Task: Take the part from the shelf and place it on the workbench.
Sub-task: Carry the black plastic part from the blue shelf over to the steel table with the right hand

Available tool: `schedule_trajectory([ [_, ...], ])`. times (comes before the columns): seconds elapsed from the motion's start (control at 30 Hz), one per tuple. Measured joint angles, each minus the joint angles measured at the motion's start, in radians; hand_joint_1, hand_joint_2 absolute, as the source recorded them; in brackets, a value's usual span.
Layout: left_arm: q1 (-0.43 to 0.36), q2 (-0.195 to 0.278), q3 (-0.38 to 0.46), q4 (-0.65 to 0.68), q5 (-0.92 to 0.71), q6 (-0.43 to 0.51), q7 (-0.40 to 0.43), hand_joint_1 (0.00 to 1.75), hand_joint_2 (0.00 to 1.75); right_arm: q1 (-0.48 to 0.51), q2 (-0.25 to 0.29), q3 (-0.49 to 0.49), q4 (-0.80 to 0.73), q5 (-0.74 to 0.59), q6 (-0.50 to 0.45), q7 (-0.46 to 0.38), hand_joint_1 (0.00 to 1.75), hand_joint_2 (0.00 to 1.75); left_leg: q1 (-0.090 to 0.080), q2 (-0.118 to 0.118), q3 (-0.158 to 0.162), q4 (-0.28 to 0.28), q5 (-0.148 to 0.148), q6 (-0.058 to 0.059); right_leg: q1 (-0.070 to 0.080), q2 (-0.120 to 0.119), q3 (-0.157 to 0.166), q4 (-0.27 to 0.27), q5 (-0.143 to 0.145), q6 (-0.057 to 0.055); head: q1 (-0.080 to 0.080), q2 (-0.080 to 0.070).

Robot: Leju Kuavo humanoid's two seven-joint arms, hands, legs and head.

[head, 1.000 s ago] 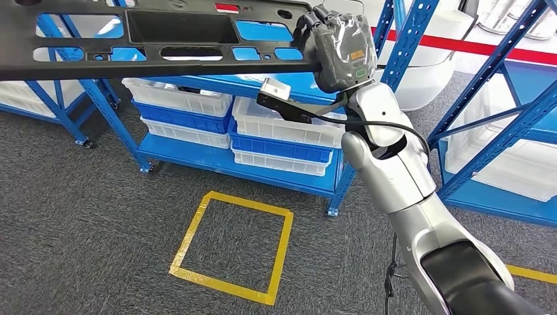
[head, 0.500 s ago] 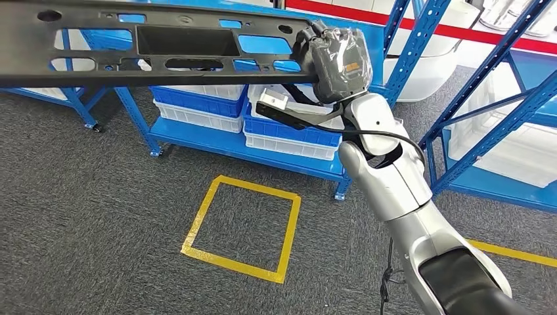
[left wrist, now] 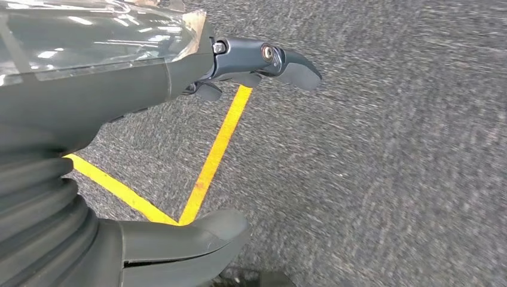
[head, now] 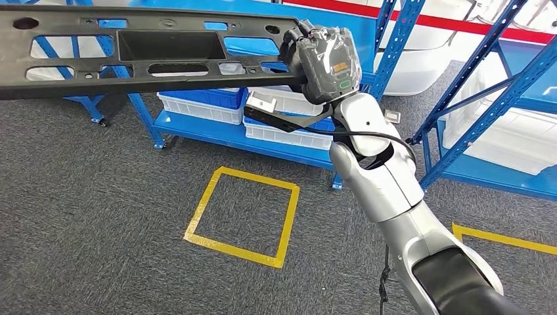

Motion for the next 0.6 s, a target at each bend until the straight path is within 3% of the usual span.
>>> schedule_trajectory([
  [0.03,-0.001,-0.002,0.000,0.000,0.000,0.000,0.000,0.00,1.75,-0.001,0.002,0.000,0.000,0.000,0.000,0.000,1.75,1.75,0.004,-0.001,0.032,-0.040,-0.004,-0.015,0.000,0.000,-0.020,0.019,0.001,0.004,-0.002,0.000],
  [0.1,-0.003,-0.006,0.000,-0.001,0.000,0.001,-0.001,0.00,1.75,-0.002,0.006,0.000,0.000,0.000,0.000,0.000,1.75,1.75,0.003,-0.009,0.070,-0.108,-0.052,-0.019,0.005,0.002,-0.054,0.053,0.004,0.012,-0.002,0.000],
  [0.17,-0.002,-0.006,0.001,-0.001,0.002,0.001,-0.004,0.00,1.75,0.000,0.007,-0.001,0.000,-0.002,0.000,-0.003,1.75,1.75,-0.004,-0.015,0.067,-0.127,-0.064,0.008,0.008,0.005,-0.072,0.064,0.014,0.028,0.003,0.000],
  [0.23,0.001,-0.006,0.003,0.000,0.005,0.003,-0.008,0.00,1.75,0.004,0.006,-0.003,0.003,-0.009,0.000,-0.009,1.75,1.75,-0.009,-0.014,0.053,-0.130,-0.051,0.034,0.004,0.006,-0.088,0.071,0.010,0.039,0.006,0.000],
  [0.3,0.003,-0.002,0.008,0.000,0.010,0.005,-0.013,0.00,1.75,0.004,0.007,-0.005,0.007,-0.014,0.000,-0.016,1.75,1.75,-0.012,-0.012,0.037,-0.133,-0.035,0.059,-0.001,0.007,-0.120,0.133,-0.043,0.034,0.007,0.000],
  [0.37,0.005,0.000,0.015,0.000,0.015,0.007,-0.018,0.00,1.75,0.001,0.009,-0.006,0.013,-0.015,0.000,-0.022,1.75,1.75,-0.016,-0.012,0.018,-0.134,-0.020,0.078,-0.001,0.009,-0.160,0.264,-0.118,0.028,0.007,0.000],
  [0.4,0.007,0.000,0.018,0.000,0.018,0.007,-0.020,0.00,1.75,0.000,0.011,-0.006,0.016,-0.014,0.000,-0.024,1.75,1.75,-0.020,-0.011,0.008,-0.134,-0.012,0.083,0.000,0.011,-0.171,0.323,-0.140,0.028,0.007,0.000],
  [0.43,0.009,-0.001,0.021,0.000,0.020,0.008,-0.022,0.00,1.75,0.000,0.013,-0.006,0.020,-0.013,0.000,-0.025,1.75,1.75,-0.023,-0.011,0.001,-0.134,-0.005,0.086,0.002,0.012,-0.165,0.350,-0.144,0.030,0.007,0.000],
  [0.47,0.012,-0.001,0.022,0.000,0.021,0.008,-0.024,0.00,1.75,0.000,0.015,-0.006,0.023,-0.012,0.000,-0.025,1.75,1.75,-0.026,-0.011,-0.005,-0.134,0.001,0.087,0.006,0.014,-0.140,0.340,-0.134,0.031,0.007,0.000],
  [0.5,0.014,-0.001,0.024,0.000,0.022,0.008,-0.026,0.00,1.75,-0.001,0.018,-0.006,0.025,-0.010,0.000,-0.026,1.75,1.75,-0.029,-0.011,-0.009,-0.134,0.006,0.088,0.013,0.016,-0.097,0.292,-0.118,0.028,0.007,0.000],
  [0.57,0.015,-0.004,0.028,0.000,0.023,0.008,-0.032,0.00,1.75,-0.011,0.025,-0.005,0.029,-0.002,0.000,-0.026,1.75,1.75,-0.030,-0.011,-0.013,-0.135,0.016,0.085,0.030,0.016,0.004,0.152,-0.103,0.007,0.007,0.000],
  [0.6,0.015,-0.006,0.029,0.000,0.023,0.008,-0.034,0.00,1.75,-0.018,0.030,-0.005,0.029,0.005,0.000,-0.027,1.75,1.75,-0.028,-0.011,-0.014,-0.138,0.023,0.080,0.037,0.017,0.040,0.097,-0.103,-0.003,0.007,0.000],
])
